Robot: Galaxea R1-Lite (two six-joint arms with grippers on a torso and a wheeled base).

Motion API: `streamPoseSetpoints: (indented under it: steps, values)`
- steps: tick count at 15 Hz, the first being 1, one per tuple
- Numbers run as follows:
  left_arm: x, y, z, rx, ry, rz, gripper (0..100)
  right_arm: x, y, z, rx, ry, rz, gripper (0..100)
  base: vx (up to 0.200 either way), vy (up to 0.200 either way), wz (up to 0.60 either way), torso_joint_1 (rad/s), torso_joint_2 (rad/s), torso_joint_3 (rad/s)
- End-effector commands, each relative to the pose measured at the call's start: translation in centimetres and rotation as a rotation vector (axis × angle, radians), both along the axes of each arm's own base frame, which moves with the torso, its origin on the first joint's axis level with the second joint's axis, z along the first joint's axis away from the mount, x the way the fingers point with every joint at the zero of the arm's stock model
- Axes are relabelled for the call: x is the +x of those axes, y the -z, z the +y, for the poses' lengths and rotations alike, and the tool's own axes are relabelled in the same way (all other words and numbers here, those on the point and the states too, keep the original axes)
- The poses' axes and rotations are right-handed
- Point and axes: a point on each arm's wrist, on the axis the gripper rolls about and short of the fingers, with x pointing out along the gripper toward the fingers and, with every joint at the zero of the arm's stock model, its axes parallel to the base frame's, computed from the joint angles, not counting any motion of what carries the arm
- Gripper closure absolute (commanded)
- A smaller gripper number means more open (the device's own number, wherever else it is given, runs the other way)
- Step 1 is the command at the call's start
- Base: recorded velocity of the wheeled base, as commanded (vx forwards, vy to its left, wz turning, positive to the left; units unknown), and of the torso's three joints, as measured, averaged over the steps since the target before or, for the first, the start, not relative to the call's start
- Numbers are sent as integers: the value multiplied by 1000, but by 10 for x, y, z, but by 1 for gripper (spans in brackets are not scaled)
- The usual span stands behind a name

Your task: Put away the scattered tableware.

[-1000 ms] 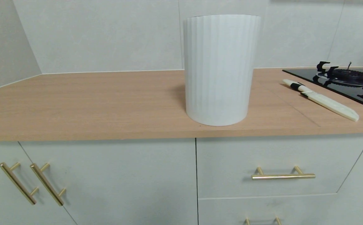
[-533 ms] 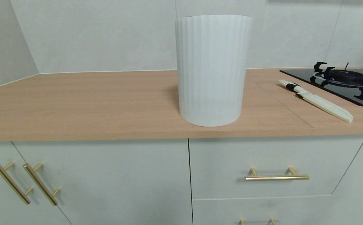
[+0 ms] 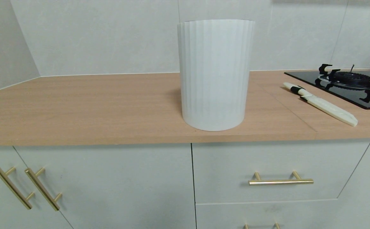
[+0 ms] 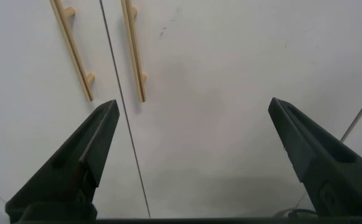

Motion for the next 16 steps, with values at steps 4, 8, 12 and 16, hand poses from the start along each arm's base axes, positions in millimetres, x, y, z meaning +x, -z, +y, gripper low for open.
streamPoseSetpoints:
  steps: [4, 8, 12, 16]
  values:
    - [0, 0, 0, 0, -1, 0, 0, 0, 0, 0, 0, -1, 2, 0, 0, 0, 0, 98, -299, -284]
    - [0, 0, 0, 0, -1, 0, 0, 0, 0, 0, 0, -1, 2, 0, 0, 0, 0, 138, -506, -305]
    - [0, 0, 0, 0, -1, 0, 0, 0, 0, 0, 0, -1, 2, 0, 0, 0, 0, 176, -465, -286]
    - [0, 0, 0, 0, -1, 2, 0, 0, 0, 0, 0, -1, 2, 0, 0, 0, 0, 198, -480, -288]
